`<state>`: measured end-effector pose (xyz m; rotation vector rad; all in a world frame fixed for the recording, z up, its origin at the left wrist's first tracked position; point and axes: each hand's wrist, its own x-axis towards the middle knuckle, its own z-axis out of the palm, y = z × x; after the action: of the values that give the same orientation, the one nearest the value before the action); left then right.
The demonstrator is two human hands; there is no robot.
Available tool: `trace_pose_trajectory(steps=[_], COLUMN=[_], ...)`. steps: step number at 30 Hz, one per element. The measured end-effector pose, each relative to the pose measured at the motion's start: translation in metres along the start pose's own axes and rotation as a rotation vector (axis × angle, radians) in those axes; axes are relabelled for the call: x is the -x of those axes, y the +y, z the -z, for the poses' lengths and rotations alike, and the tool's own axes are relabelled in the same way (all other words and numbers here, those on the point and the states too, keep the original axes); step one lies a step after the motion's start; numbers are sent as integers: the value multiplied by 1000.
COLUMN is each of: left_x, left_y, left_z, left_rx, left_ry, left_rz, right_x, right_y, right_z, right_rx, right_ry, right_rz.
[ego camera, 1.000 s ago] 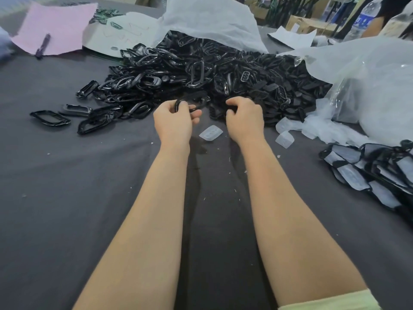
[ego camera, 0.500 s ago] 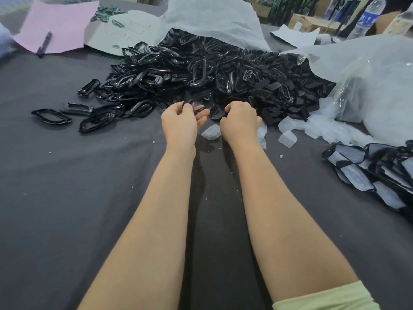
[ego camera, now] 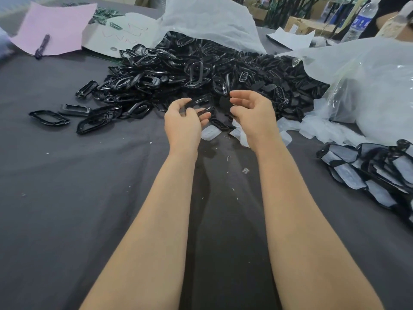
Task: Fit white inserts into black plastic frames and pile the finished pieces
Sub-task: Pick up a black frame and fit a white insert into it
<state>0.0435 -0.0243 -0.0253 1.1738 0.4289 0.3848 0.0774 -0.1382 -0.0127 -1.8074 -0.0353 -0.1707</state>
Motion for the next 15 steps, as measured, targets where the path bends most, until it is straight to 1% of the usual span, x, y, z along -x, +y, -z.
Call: trace_pose_trajectory(steps=[3, 5, 7, 11, 13, 15], left_x=[9, 16, 22, 28, 28, 27], left_y=[-2, -3, -6, -18, -21, -23], left_z=[-7, -12, -14, -13, -12, -12], left_rx=[-30, -42, -76, -226, -240, -229], left_ry=[-74, -120, -151, -164, -163, -157], left_rz=[1, -13, -49, -119, -146, -172], right_x=[11, 16, 21, 33, 35, 33], right_y=[1, 2, 5, 16, 21, 24], right_z=[9, 13, 15, 8, 7, 9], right_rx=[-78, -81, 1, 257, 292, 238], right_ry=[-39, -33, -11, 38, 57, 85], right_rz=[9, 31, 81, 232, 258, 227])
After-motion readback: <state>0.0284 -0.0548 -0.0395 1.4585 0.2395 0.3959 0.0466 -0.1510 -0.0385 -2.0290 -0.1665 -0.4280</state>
